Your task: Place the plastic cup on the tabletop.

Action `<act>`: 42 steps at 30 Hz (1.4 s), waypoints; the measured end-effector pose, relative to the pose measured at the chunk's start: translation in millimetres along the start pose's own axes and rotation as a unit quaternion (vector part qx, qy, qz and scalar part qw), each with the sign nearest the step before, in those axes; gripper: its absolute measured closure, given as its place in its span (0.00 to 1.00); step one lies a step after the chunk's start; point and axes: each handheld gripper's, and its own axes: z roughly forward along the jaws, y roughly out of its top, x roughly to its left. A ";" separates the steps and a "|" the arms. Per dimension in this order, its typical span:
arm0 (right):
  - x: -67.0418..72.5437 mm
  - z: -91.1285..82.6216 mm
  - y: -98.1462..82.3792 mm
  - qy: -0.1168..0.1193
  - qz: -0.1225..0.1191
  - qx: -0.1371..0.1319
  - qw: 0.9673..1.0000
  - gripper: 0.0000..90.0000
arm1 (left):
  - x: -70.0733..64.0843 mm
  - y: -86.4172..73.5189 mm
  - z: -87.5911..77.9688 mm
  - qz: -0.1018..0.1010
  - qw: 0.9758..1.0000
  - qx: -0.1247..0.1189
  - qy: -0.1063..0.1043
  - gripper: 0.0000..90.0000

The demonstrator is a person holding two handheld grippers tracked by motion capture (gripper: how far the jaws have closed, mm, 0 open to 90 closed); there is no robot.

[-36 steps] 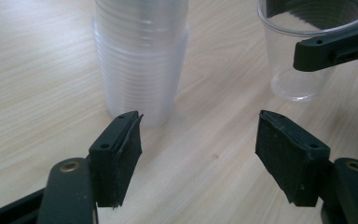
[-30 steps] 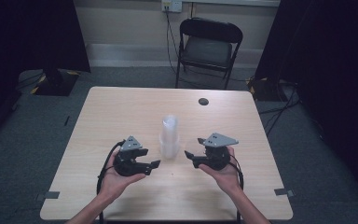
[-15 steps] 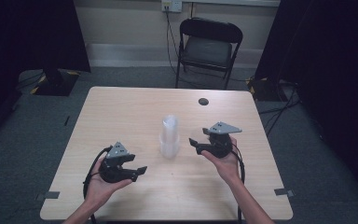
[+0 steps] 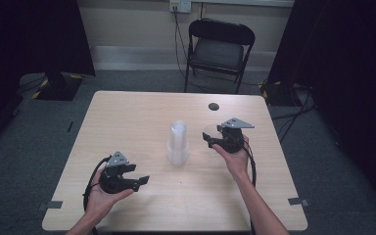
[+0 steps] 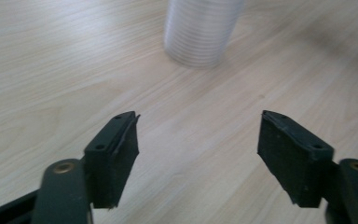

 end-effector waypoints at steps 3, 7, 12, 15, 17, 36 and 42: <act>-3.4 6.8 0.4 -0.006 -0.002 0.002 1.000 0.32 | 0.9 -0.9 0.3 0.001 1.000 0.002 -0.001 0.30; -7.5 16.1 -0.1 -0.006 0.010 0.000 1.000 0.31 | 2.5 -2.0 0.5 -0.003 1.000 0.003 -0.002 0.30; -12.6 28.9 -4.0 0.001 0.026 0.006 1.000 0.31 | 3.0 -4.0 1.3 -0.008 1.000 0.003 -0.001 0.30; -14.9 35.5 -5.8 -0.002 0.030 0.008 1.000 0.30 | 3.1 -3.4 2.7 -0.008 1.000 0.004 0.000 0.30; -16.0 39.5 -6.4 -0.009 0.035 0.012 0.999 0.30 | 2.3 -3.2 3.4 -0.003 1.000 0.003 0.002 0.30; -15.9 40.6 -21.5 -0.023 0.017 0.022 0.999 0.32 | 10.4 -6.1 0.3 -0.021 1.000 -0.004 0.005 0.32; -13.7 34.2 -25.8 -0.030 0.013 0.026 0.999 0.33 | 10.6 -6.0 0.6 -0.019 1.000 -0.004 0.006 0.34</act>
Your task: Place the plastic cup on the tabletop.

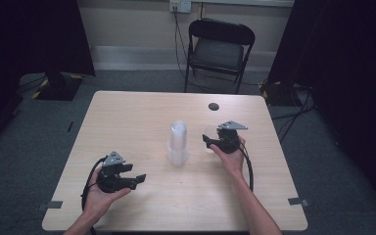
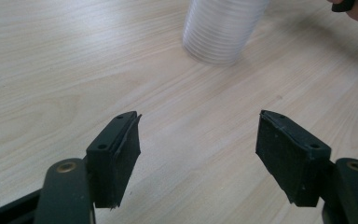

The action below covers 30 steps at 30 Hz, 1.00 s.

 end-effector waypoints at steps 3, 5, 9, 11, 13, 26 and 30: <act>1.4 -1.1 -0.5 -0.003 -0.003 0.002 1.000 0.33 | 0.1 0.0 0.0 0.001 1.000 0.000 0.001 0.34; 2.1 -1.1 -0.7 -0.004 -0.006 0.003 1.000 0.33 | 0.3 -0.3 0.5 0.000 1.000 -0.002 0.003 0.34; 4.7 -1.1 -1.3 -0.004 -0.014 0.007 1.000 0.32 | -1.3 -0.4 0.0 0.003 1.000 -0.001 0.013 0.36; 5.2 -1.5 -2.2 -0.004 -0.013 0.008 1.000 0.32 | -1.8 -0.4 -0.2 0.009 1.000 -0.002 0.013 0.36; 4.7 -1.6 -3.0 -0.002 -0.009 0.009 1.000 0.31 | -1.8 -0.4 0.0 0.008 1.000 -0.002 0.014 0.36; -0.1 0.1 -12.4 0.012 0.019 0.028 0.999 0.19 | 5.5 -0.9 -0.4 -0.015 0.999 -0.008 0.034 0.37; -2.2 -2.3 -14.2 0.017 0.021 0.030 0.999 0.18 | 5.5 -1.1 -2.3 -0.019 0.999 -0.018 0.047 0.37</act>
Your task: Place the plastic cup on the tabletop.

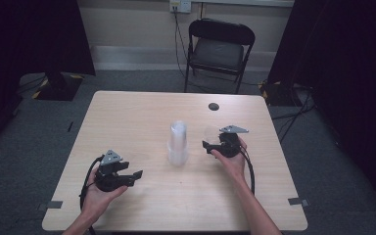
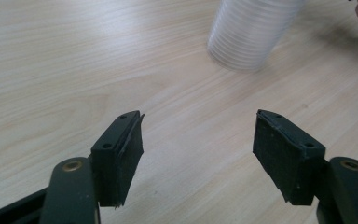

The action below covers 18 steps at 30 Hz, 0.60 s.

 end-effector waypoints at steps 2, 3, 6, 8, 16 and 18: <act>-0.7 -1.0 -1.5 -0.001 0.005 0.004 1.000 0.18 | 0.4 -0.1 -1.0 0.002 1.000 -0.012 0.012 0.39; -0.5 -2.0 -2.5 -0.005 0.004 0.005 1.000 0.18 | 1.6 0.0 -1.1 -0.002 1.000 -0.012 0.008 0.38; -0.6 -5.8 -5.3 -0.006 0.002 0.005 1.000 0.18 | 4.0 0.0 1.2 -0.002 1.000 -0.001 -0.004 0.37; -1.6 -9.1 -6.8 -0.003 0.004 0.005 1.000 0.18 | 4.4 0.4 2.6 -0.002 1.000 0.012 -0.008 0.32; -6.9 -31.9 -10.5 0.006 0.009 0.004 1.000 0.18 | 1.7 3.4 0.0 0.019 1.000 0.015 -0.019 0.35; -7.0 -36.5 -12.0 0.008 0.010 0.003 1.000 0.18 | 2.1 3.0 0.1 0.016 1.000 0.013 -0.018 0.35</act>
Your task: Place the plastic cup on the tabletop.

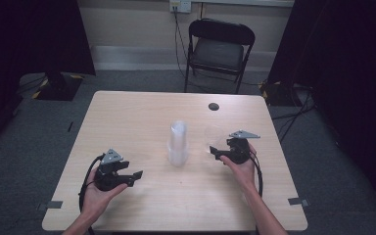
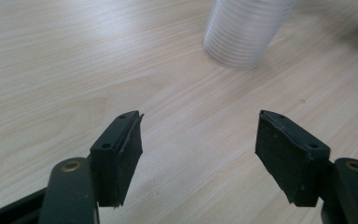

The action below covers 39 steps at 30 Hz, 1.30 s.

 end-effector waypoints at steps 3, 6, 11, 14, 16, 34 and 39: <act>1.1 -9.0 -1.2 -0.001 0.000 0.004 1.000 0.19 | 1.5 -0.2 -1.1 0.000 1.000 0.000 0.001 0.35; 1.4 -21.4 -3.7 0.000 0.000 -0.005 1.000 0.20 | 1.9 0.1 -1.5 0.004 1.000 0.002 -0.002 0.35; 2.2 -37.2 -8.4 0.007 0.005 0.002 1.000 0.20 | -3.6 0.4 -1.1 0.020 1.000 0.003 0.006 0.32; 4.1 -47.9 -12.1 0.006 0.002 0.002 1.000 0.20 | -2.2 -0.3 -1.6 0.011 1.000 0.000 0.011 0.32; 5.2 -53.1 -15.0 0.006 0.002 0.005 1.000 0.21 | 0.0 -1.5 -1.7 0.008 1.000 -0.001 0.013 0.32; 17.0 -103.3 -51.8 0.009 0.010 0.012 1.000 0.21 | -7.9 -3.9 -7.0 0.010 1.000 0.002 0.005 0.32; 16.5 -113.9 -65.0 0.004 0.018 0.009 1.000 0.22 | -4.9 -6.7 -3.9 0.005 1.000 0.003 0.013 0.32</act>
